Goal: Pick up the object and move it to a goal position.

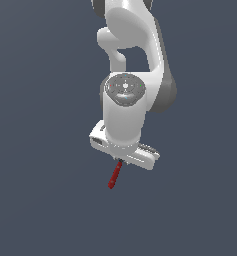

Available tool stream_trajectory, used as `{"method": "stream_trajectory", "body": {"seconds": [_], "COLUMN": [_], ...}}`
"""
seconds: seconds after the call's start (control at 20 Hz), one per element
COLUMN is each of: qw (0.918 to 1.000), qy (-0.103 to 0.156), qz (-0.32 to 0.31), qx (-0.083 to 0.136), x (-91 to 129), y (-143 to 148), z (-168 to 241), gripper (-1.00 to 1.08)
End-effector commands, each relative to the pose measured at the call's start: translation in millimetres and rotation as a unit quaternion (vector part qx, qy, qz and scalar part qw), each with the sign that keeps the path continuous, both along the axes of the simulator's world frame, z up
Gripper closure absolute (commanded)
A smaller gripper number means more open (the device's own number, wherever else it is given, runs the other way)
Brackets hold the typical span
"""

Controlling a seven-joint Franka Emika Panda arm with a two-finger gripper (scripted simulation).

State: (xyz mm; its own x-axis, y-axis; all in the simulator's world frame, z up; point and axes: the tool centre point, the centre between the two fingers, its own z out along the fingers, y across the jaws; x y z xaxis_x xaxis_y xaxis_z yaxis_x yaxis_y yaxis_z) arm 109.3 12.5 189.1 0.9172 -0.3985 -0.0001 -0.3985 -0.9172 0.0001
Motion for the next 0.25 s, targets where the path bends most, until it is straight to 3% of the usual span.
{"method": "stream_trajectory", "body": {"seconds": [0.0,0.2], "qw": [1.0,1.0], "qy": [0.0,0.0], "qz": [0.0,0.0], "qx": [0.0,0.0], "x": [3.2,4.8], "y": [-0.2,-0.4], "z": [2.5,3.6], "gripper": [1.08,1.08]}}
